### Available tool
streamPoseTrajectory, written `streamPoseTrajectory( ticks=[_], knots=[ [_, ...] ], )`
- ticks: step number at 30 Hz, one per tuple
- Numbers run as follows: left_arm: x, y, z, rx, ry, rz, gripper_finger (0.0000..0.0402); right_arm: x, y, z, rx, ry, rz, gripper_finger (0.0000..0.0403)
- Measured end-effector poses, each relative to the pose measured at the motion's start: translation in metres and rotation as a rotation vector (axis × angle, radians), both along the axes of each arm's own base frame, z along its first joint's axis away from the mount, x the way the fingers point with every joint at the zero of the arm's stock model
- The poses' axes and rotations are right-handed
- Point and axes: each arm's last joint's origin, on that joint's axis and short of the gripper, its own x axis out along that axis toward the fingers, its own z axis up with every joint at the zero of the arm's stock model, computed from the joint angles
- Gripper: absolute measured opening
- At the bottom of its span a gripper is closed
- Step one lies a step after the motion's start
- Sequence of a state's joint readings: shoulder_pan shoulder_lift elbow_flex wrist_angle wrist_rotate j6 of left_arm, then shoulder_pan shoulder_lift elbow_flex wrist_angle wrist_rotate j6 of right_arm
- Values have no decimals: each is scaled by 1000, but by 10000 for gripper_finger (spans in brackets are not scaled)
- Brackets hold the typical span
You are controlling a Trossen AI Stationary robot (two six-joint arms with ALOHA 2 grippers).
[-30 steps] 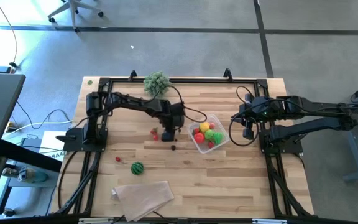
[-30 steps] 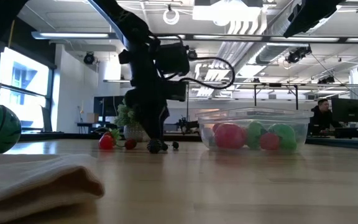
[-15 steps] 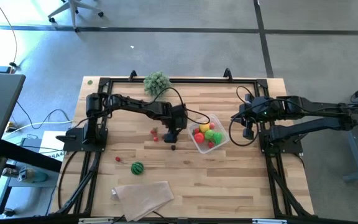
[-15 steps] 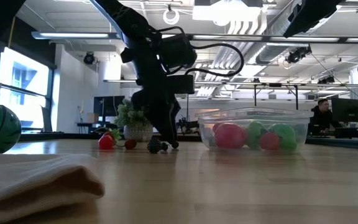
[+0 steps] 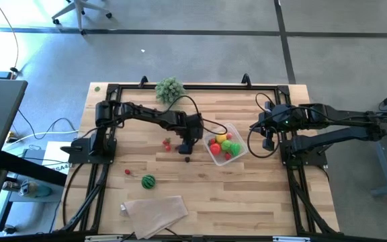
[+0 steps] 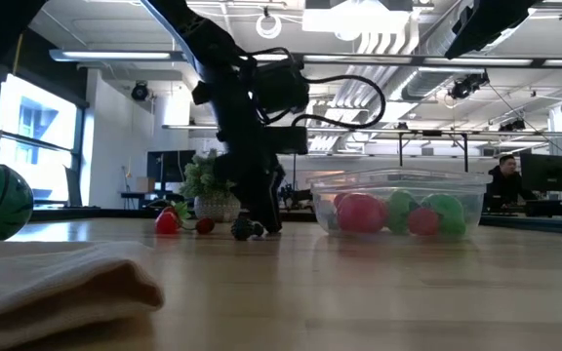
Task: Pick and placing Produce into tupperware
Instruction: Put the top blackberry into the transparent bin
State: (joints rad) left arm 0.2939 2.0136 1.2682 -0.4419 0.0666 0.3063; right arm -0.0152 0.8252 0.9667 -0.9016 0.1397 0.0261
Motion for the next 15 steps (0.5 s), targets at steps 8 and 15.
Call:
streamPoseTrajectory(
  ticks=[8,15],
  knots=[
    [1,1,0,26,11,12,154,0,0,0,0,0,0,34],
    [1,1,-2,25,15,12,154,0,0,0,0,0,0,34]
  ],
)
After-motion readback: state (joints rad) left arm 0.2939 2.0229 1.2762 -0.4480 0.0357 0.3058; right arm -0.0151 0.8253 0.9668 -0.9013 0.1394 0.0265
